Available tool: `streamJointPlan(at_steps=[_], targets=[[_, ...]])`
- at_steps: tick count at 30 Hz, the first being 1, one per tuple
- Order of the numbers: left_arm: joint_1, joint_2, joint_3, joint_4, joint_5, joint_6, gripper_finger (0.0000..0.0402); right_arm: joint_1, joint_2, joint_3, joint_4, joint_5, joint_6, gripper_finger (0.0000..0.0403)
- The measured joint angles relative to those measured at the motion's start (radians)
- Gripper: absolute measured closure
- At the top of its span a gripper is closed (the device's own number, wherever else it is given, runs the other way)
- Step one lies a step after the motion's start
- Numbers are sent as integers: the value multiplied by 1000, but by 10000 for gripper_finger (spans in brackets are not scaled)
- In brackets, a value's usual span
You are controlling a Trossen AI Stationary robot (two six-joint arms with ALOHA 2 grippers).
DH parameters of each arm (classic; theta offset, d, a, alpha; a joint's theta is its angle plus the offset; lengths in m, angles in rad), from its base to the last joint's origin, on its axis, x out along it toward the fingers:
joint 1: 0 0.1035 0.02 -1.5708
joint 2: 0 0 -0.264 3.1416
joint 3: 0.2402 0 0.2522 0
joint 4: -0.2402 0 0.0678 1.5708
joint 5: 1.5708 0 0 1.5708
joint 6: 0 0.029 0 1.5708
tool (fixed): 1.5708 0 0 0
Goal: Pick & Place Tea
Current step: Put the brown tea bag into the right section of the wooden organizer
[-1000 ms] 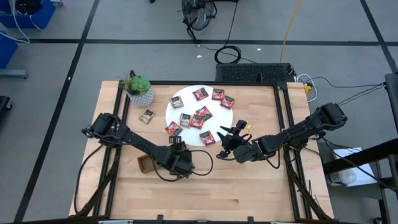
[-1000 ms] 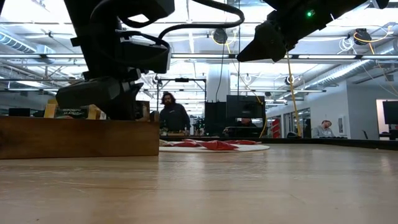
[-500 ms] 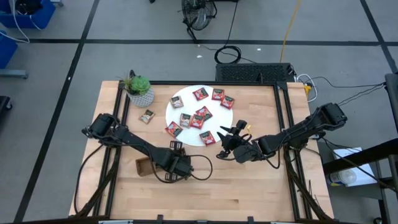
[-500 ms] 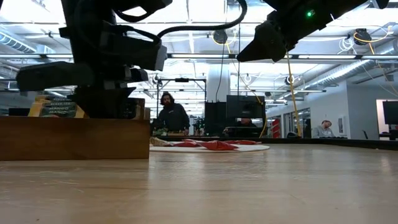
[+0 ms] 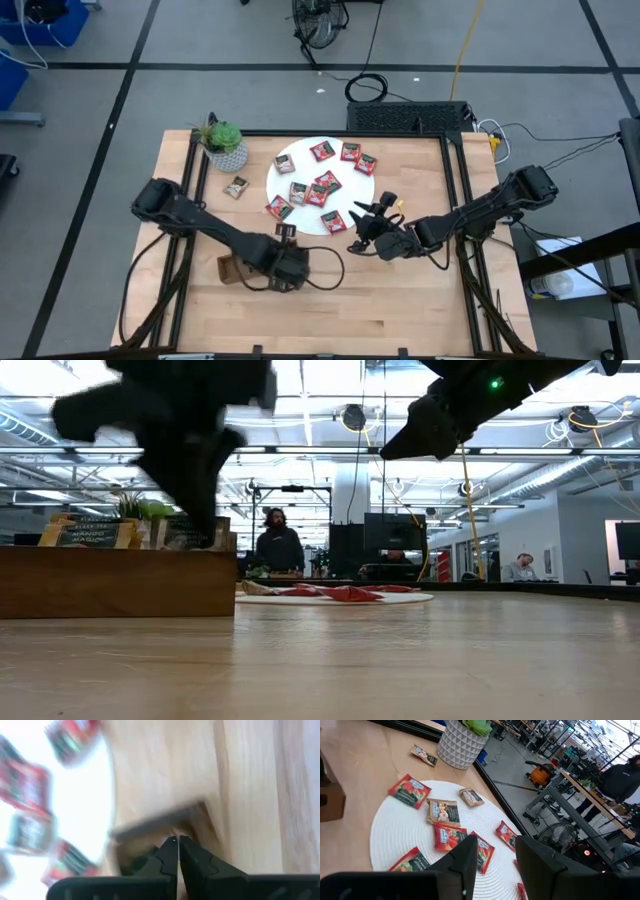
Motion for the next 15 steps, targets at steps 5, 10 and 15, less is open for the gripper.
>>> streamJointPlan(at_steps=[5, 10, 15], targets=[[7, -187, -76, -5, -106, 54, 380, 1, 0, 0, -2, 0, -12, 284], [174, -474, -296, 75, -149, -84, 369, -5, -15, 0, -3, 1, -66, 284], [417, -649, -470, 49, -62, -367, 297, -41, -49, 0, -7, 1, -124, 284]])
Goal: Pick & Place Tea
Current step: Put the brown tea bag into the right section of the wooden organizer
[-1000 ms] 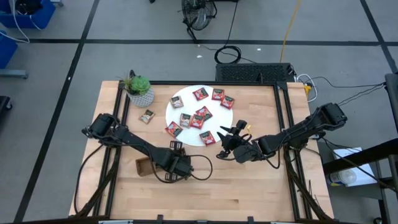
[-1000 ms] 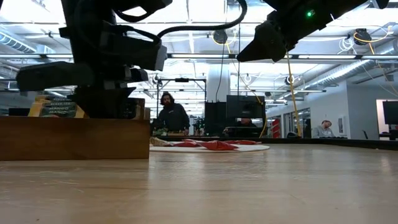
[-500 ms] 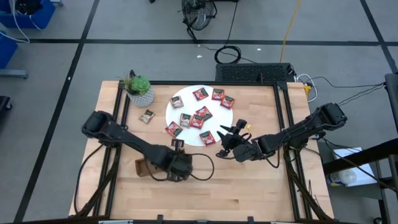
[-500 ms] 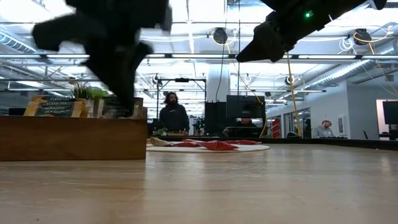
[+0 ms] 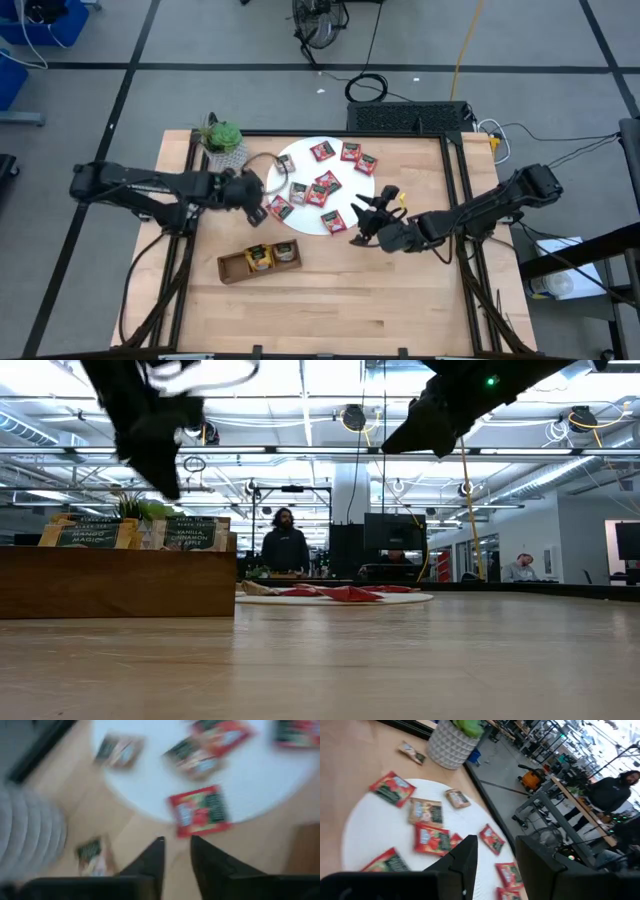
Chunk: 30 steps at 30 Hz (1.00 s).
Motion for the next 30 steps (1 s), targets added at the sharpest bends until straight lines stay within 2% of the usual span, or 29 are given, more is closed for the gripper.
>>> streamJointPlan(at_steps=[3, 6, 11, 15, 23, 30], targets=[[120, -16, -64, -9, 81, -40, 241, -34, -11, 0, -2, -2, -31, 284], [229, 8, -99, -8, 96, -66, 193, -75, -11, 0, -3, -33, -59, 284], [387, 74, -118, -20, 143, -49, 142, -150, -11, 0, -3, -228, -59, 284], [481, 144, -121, -17, 232, 28, 132, -181, -11, 0, -3, -291, -67, 284], [608, 300, -120, -42, 234, 93, 130, -187, -11, 0, -2, -291, -89, 284], [678, 376, -117, -85, 230, 147, 130, -187, -11, 0, -3, -294, -92, 284]])
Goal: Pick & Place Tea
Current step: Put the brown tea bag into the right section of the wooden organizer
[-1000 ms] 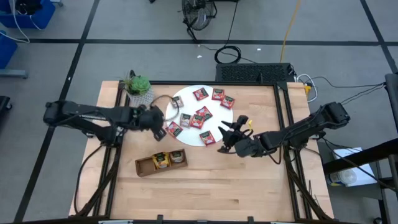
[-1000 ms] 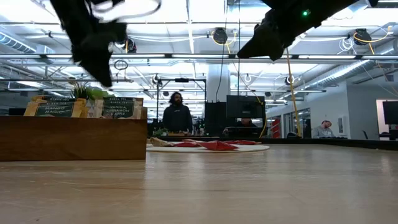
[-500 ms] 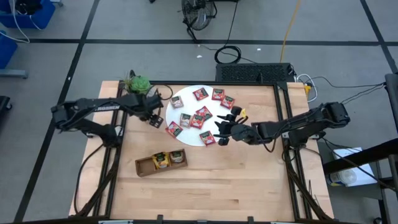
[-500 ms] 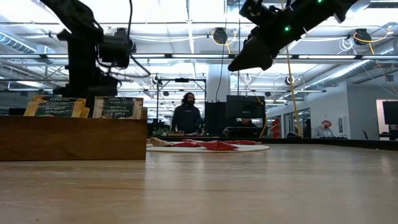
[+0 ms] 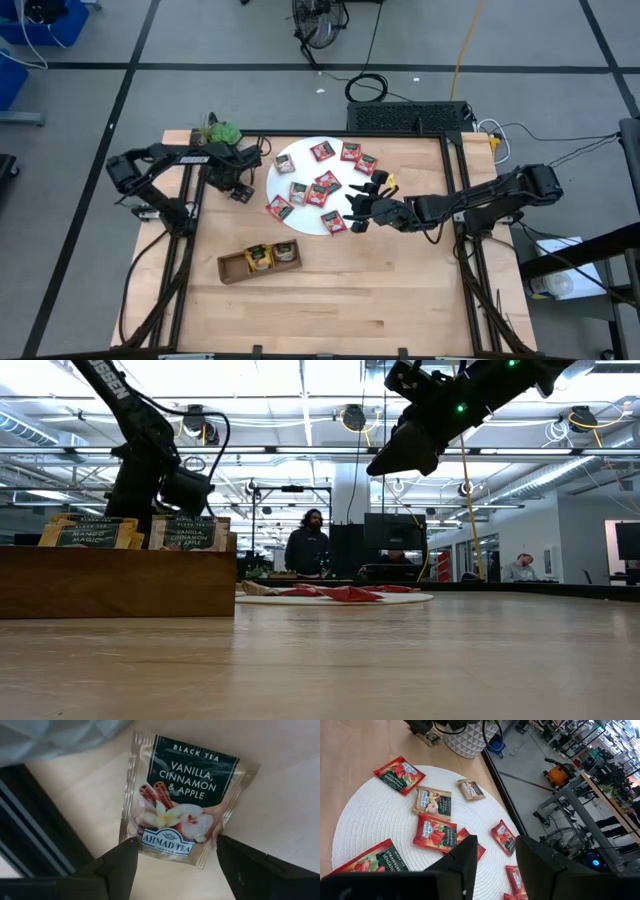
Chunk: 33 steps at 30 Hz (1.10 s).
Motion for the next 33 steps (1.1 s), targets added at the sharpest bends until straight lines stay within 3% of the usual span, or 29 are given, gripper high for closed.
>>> streamJointPlan(at_steps=[9, 12, 16, 21, 23, 28, 33], targets=[[29, 67, 5, 7, 43, 129, 132, 0, 0, 0, 1, -73, 3, 284], [30, 83, 7, 9, 57, 138, 151, 0, 0, 0, 2, -73, 3, 284], [30, 89, 8, 18, 94, 148, 219, 0, 0, 0, 2, -73, 5, 284], [22, 91, 7, 15, 123, 142, 352, 2, 0, 0, 2, -73, 7, 284], [6, 88, 7, -11, 99, 139, 385, 2, 0, 0, 2, -73, 7, 284], [-126, -11, 16, -60, -14, 77, 394, 2, 0, 0, 4, -72, 20, 284], [-339, -176, 20, -19, -129, -6, 396, 2, 0, -1, 18, -73, 52, 284]])
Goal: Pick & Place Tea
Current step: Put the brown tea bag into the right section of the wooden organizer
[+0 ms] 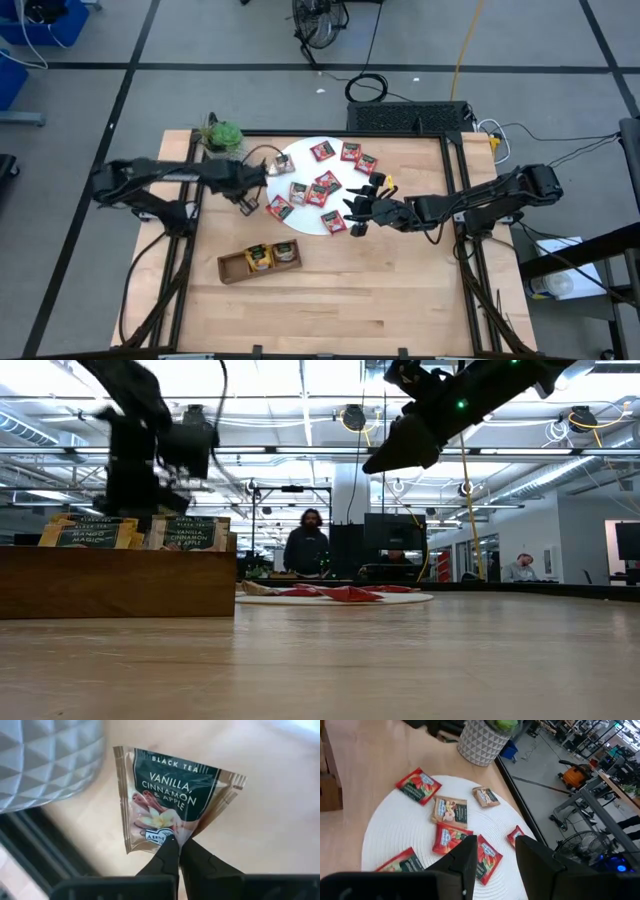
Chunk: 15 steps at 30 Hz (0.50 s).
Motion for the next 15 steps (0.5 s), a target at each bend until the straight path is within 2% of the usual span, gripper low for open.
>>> streamJointPlan(at_steps=[2, 4, 7, 9, 15], targets=[[-93, -46, 0, 46, -66, -26, 396, -3, 0, 0, 19, -10, 19, 284], [-189, -58, 1, 121, -167, -17, 397, -15, 0, -2, 46, -68, 50, 284], [-306, -48, 1, 289, -288, 56, 397, -42, 12, -47, 205, -215, 96, 284], [-365, -13, 3, 467, -363, 130, 397, -56, 26, -94, 324, -283, 119, 284], [-509, 103, 5, 894, -551, 436, 397, -80, 38, -225, 552, -287, 245, 284]])
